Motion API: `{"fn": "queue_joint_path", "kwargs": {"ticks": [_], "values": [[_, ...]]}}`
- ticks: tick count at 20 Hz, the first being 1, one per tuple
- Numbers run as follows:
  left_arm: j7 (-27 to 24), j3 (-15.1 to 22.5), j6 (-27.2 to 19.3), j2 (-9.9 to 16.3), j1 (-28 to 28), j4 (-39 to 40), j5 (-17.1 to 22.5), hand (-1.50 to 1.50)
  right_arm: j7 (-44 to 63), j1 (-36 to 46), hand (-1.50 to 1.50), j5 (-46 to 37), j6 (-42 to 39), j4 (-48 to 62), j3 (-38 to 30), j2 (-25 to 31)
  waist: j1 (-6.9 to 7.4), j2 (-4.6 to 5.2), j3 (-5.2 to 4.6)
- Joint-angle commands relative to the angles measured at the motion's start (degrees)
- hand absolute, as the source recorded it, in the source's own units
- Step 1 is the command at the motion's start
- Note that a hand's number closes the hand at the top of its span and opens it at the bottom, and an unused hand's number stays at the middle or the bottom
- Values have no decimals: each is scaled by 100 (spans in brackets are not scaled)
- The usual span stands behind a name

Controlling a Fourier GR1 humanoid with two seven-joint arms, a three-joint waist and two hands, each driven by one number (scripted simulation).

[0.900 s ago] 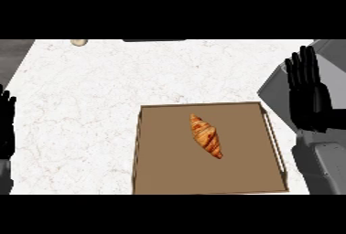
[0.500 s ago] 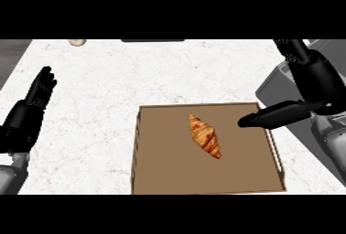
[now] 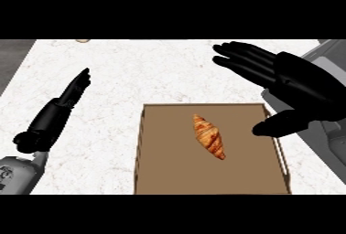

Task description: Pick the croissant from the tray and place it in the cardboard box

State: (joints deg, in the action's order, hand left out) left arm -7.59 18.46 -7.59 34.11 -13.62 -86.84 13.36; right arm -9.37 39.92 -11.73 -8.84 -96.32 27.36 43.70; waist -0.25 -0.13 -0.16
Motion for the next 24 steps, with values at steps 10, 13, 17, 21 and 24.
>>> {"fn": "queue_joint_path", "kwargs": {"ticks": [10, 13, 17, 21, 24], "values": [[-18, -66, 328, -105, -291, 274, -132, 0, 2152, 930, -150, -1977, -2240, -1053, 2078, -203, 18, -22, -4], [-271, -40, 308, -218, 52, 288, -203, 0, 2880, 1035, -150, -1991, -2914, -1221, 2350, -746, 53, -23, 0], [-4, -30, 245, -358, -110, 201, -321, 0, 3929, 1060, -150, -2317, -3581, -1340, 2593, -1407, 27, -19, 8], [-71, -282, 511, -266, -10, 228, -217, 0, 4610, 804, -150, -2435, -4224, -1241, 2720, -2013, 32, -8, 10], [141, -243, 421, -361, 1, -93, -394, 0, 4785, 294, -150, -2807, -4110, -1035, 2995, -2190, 40, 0, 15]]}}
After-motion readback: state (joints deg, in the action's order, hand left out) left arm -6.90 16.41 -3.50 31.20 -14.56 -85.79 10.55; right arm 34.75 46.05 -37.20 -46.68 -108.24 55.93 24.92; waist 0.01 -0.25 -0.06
